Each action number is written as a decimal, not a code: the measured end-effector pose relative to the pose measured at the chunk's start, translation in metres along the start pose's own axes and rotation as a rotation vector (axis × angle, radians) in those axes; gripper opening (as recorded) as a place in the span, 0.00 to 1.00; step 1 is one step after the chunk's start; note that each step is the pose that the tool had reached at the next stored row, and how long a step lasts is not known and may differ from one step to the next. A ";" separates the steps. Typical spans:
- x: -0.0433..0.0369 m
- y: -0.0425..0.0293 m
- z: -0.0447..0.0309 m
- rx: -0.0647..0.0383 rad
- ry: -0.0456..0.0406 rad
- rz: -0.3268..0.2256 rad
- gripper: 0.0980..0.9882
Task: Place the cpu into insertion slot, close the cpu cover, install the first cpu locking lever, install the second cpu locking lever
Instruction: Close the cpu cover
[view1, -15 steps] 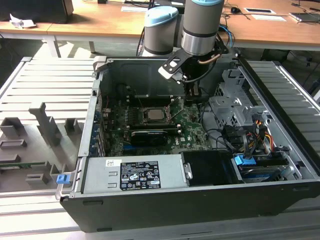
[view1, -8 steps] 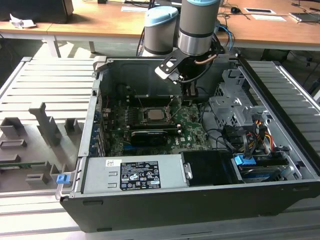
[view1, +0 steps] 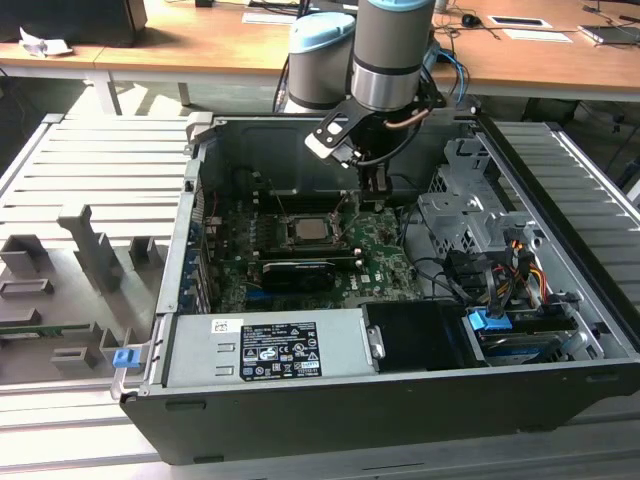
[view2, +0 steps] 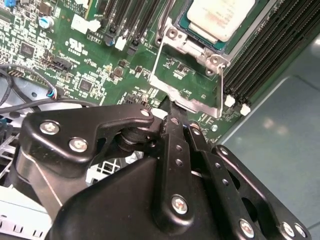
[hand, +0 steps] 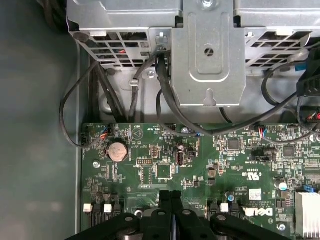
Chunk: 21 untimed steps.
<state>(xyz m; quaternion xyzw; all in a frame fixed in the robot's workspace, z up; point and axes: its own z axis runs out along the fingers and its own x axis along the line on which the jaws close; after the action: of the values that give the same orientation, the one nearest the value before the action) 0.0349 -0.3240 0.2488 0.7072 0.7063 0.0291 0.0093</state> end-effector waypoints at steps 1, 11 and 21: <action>0.0000 -0.0011 -0.0001 0.000 0.0000 0.000 0.01; 0.0000 -0.0198 -0.0004 0.000 0.0002 0.000 0.01; -0.0001 -0.0486 0.0029 0.000 0.0001 0.000 0.01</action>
<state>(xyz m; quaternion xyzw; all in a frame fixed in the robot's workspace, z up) -0.0134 -0.3240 0.2433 0.7072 0.7063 0.0291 0.0093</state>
